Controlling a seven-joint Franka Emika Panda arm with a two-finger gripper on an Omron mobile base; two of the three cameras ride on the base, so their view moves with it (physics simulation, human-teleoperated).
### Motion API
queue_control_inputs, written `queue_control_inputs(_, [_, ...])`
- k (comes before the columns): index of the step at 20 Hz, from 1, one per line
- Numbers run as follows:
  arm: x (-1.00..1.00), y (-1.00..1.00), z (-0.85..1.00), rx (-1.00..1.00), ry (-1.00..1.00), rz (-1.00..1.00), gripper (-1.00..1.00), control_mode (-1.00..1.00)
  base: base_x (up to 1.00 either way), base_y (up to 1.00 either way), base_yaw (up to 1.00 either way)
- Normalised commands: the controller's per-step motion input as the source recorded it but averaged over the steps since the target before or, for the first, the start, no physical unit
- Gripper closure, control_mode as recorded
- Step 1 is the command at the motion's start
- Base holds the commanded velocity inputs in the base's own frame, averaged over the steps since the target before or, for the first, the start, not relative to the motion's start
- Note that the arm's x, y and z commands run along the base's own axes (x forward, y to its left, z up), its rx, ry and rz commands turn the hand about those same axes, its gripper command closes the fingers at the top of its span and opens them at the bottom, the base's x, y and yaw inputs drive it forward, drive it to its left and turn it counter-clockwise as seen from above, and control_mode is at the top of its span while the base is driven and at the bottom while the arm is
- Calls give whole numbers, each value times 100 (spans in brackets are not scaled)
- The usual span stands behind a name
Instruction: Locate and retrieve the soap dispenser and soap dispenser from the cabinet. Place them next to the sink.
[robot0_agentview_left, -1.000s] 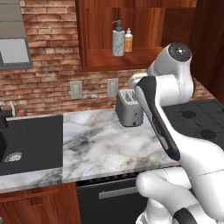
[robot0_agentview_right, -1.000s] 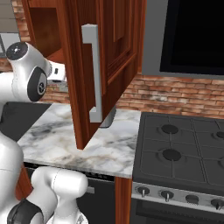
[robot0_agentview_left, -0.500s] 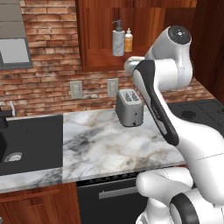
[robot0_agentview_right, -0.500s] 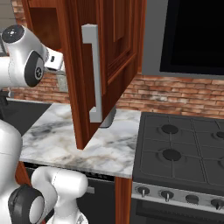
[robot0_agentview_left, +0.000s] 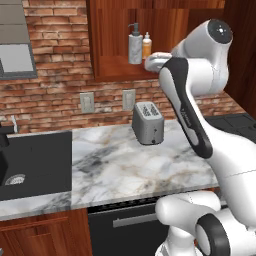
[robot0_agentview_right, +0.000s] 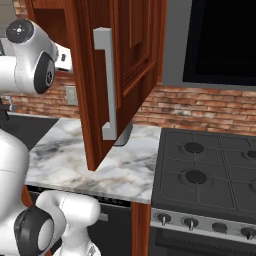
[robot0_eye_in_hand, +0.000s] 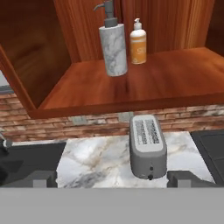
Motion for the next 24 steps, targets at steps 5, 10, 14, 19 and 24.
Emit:
queue_control_inputs(5, [15, 0, 0, -5, -23, 9, -100, -100, 0, 0, 0])
queue_control_inputs(10, [13, 0, 3, -16, -12, 1, -100, -100, 0, 0, 0])
queue_control_inputs(14, [17, 1, 5, -8, 6, 0, -100, -100, 0, 0, 0])
queue_control_inputs(19, [6, 0, 0, 0, 1, 0, -100, -100, 0, 0, 0])
queue_control_inputs(24, [2, 2, -2, 0, -3, -1, -100, -100, 0, 0, 0])
